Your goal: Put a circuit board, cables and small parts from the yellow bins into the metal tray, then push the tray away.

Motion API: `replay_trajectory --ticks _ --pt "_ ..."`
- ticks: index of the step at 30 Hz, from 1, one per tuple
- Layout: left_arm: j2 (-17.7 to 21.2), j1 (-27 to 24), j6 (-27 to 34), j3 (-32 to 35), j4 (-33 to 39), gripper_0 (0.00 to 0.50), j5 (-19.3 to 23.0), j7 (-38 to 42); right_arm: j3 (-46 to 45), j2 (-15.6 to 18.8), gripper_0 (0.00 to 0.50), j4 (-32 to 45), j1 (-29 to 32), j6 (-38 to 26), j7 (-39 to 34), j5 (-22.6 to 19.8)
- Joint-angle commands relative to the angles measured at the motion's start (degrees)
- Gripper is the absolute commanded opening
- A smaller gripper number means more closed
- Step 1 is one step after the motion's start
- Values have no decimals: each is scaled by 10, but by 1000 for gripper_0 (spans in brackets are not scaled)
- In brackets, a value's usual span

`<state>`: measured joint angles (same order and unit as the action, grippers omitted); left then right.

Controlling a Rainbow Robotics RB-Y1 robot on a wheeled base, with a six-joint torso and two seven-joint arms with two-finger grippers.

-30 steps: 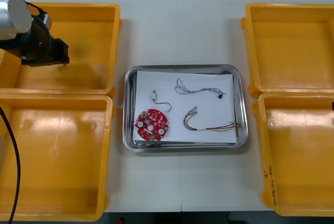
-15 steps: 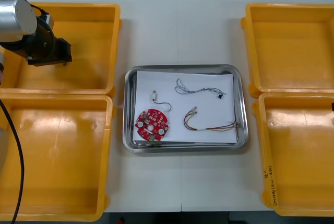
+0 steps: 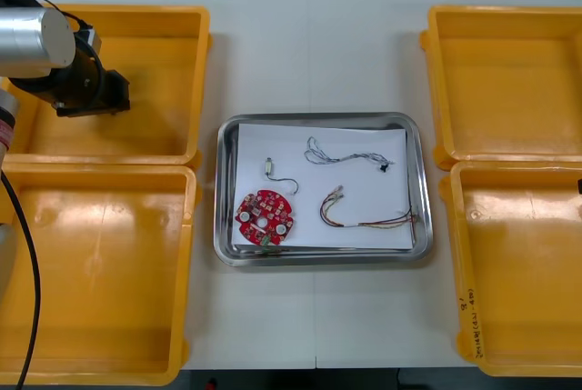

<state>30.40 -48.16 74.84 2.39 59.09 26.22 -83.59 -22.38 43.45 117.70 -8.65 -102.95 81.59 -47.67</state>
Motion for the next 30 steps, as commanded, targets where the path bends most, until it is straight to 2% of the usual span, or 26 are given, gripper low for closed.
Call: replay_trajectory --ticks 1,2,17,23,30 --pt "-4 -26 -7 -12 1 115 3 27 6 -4 500 16 7 -3 10 -2" --pt "-5 -26 -7 -13 1 0 3 26 6 -4 500 16 7 -2 10 -3" --pt "-4 -26 -2 -12 1 0 1 19 6 -4 500 16 7 -1 10 -4" --pt "-2 -31 43 8 17 0 -4 13 6 -4 500 16 7 -1 11 -4" --pt "-2 -31 125 27 87 0 -17 12 6 -3 500 16 7 -1 10 -4"
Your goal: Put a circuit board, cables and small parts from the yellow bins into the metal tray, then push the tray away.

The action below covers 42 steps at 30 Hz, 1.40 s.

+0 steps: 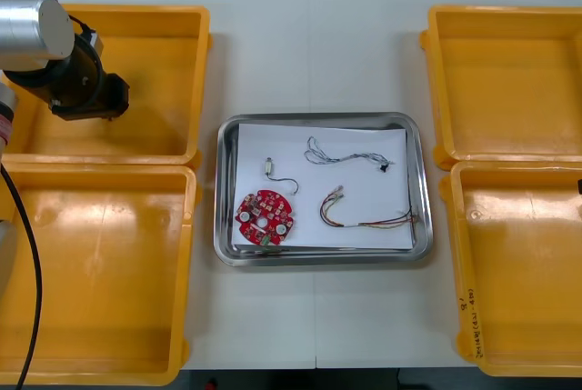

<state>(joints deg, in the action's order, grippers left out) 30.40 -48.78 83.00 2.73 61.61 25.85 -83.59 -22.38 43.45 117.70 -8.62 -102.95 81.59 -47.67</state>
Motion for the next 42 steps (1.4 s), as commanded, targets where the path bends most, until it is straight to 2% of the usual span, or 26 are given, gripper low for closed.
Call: replay_trajectory --ticks 1,6,11,19,28,32,35,42 --pt "-3 -25 61 25 77 0 -14 12 6 -4 500 16 6 -1 10 -4" --pt "-9 -25 136 24 144 0 -17 12 6 -4 500 16 6 -1 10 -4" --pt "-32 -25 207 12 222 0 -19 18 6 -4 500 16 6 -1 9 -4" --pt "-75 -24 270 -36 317 0 -13 27 6 -4 500 16 6 -1 9 -4" --pt "-126 -24 270 -116 382 0 -3 44 6 -3 500 16 6 -1 9 -4" --pt "-144 -24 270 -166 393 0 5 83 6 -4 500 16 6 -1 9 -4" --pt "-150 -24 267 -210 396 0 10 122 6 -4 500 16 6 -1 9 -4" --pt "-154 -20 217 -291 388 0 21 193 6 -3 500 16 6 -1 9 -4"
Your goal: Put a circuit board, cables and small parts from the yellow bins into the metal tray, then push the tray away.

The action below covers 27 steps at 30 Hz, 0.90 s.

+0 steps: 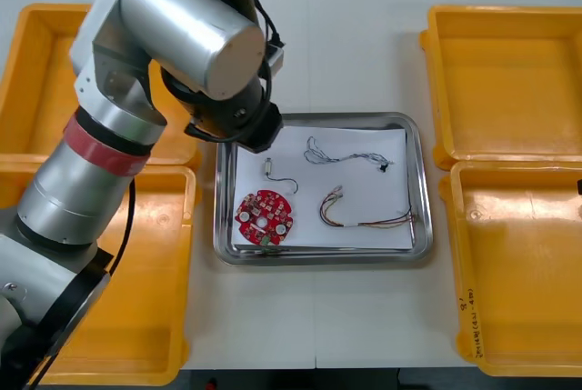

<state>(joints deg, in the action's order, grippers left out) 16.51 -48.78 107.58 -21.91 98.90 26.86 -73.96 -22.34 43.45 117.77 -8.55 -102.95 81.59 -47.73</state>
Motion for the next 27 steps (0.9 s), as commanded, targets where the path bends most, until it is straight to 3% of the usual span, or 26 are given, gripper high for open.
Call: replay_trajectory --ticks 1,27 --pt "-15 -18 -34 -50 15 0 11 101 5 -4 500 15 6 -1 9 -4" --pt "-16 -15 -147 -110 -129 0 -8 98 5 -4 500 15 6 -1 9 -4"
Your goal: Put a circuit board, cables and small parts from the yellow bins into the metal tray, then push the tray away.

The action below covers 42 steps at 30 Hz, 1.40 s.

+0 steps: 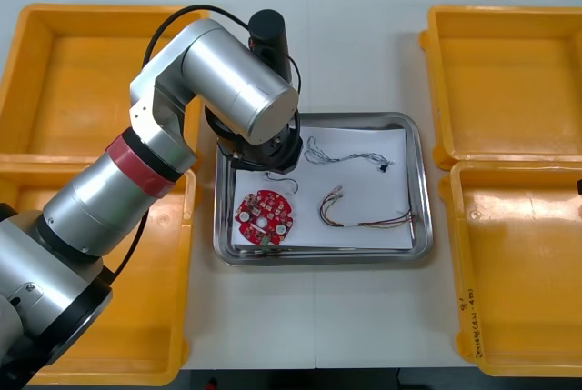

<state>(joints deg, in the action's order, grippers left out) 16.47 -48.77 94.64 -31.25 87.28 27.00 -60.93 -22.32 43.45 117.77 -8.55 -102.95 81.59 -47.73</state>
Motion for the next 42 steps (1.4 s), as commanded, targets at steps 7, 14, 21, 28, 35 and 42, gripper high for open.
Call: replay_trajectory --ticks 7,14,21,28,35,42 --pt "-15 -12 -29 -18 -25 0 -11 -36 5 -4 500 15 6 -1 9 -3" --pt "-14 -12 -30 -18 -25 8 -10 -34 5 -4 500 15 6 -1 9 -3" --pt "-15 -12 -31 -17 -25 500 -7 -31 5 -5 500 15 6 -1 9 -3" --pt "-14 -11 -32 -17 -25 500 -5 -27 5 -9 500 15 6 -1 9 -1" --pt "-14 -12 -33 -18 -25 500 -1 -25 5 -9 500 15 6 -1 9 -3" --pt "-14 -16 -25 -5 -8 500 0 -24 5 -9 500 15 6 -1 9 -3"
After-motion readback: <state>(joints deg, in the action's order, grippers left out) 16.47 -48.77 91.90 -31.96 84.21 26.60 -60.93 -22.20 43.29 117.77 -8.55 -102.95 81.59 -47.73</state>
